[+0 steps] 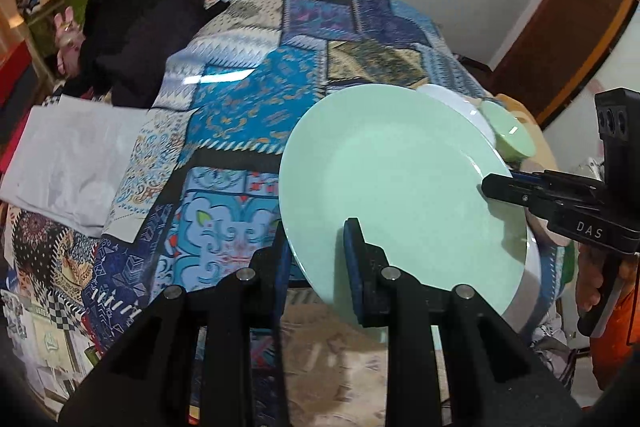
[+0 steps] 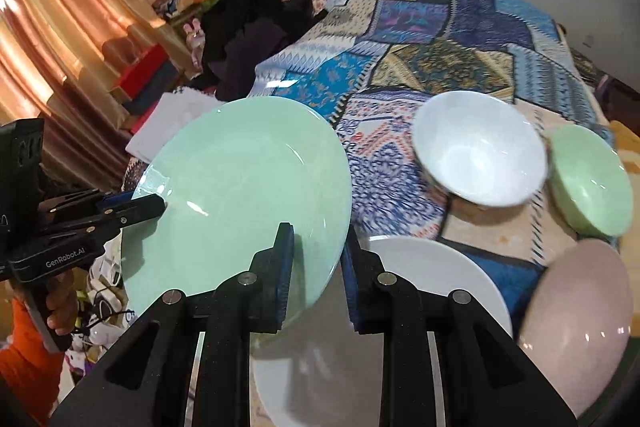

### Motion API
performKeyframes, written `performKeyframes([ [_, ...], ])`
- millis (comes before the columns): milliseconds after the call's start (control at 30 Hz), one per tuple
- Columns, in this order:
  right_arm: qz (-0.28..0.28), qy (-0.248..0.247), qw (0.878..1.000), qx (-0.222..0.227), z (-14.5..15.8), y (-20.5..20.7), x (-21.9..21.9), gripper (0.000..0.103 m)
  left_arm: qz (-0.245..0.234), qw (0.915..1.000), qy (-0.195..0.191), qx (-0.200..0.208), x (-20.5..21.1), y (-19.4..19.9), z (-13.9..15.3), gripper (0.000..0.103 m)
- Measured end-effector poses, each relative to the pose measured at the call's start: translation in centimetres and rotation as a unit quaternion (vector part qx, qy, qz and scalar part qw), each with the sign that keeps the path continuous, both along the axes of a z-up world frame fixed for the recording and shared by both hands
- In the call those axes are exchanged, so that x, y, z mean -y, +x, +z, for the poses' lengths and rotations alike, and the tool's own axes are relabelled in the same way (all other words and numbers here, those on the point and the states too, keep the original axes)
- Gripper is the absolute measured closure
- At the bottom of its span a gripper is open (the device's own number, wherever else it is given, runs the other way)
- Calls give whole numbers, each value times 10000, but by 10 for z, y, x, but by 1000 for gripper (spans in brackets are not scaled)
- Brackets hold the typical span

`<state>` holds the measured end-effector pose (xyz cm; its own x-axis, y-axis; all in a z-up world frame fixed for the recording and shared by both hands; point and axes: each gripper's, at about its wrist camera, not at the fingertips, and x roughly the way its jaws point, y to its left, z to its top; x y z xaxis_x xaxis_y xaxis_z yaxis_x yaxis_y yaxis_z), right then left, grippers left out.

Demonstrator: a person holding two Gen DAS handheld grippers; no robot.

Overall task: Organize plates and bowls
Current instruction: 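Carry the pale green plate over the white plate with both tools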

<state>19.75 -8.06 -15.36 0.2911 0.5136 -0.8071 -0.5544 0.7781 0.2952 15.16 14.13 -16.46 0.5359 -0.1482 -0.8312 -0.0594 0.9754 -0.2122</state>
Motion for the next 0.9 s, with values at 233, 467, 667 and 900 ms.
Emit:
performKeyframes([
  [233, -260, 113, 9995, 116, 12, -19, 35, 82, -254, 9996, 40, 131, 33, -10, 16, 78],
  [467, -454, 138, 9988, 130, 10, -38, 63, 82, -445, 9990, 18, 104, 63, -18, 18, 78],
  [667, -590, 151, 9981, -1, -2, -48, 82, 82, -558, 9984, -27, -62, 82, -21, 7, 78],
  [900, -757, 170, 9966, -280, -23, -52, 96, 82, -653, 9973, -65, -338, 96, -18, -15, 78],
])
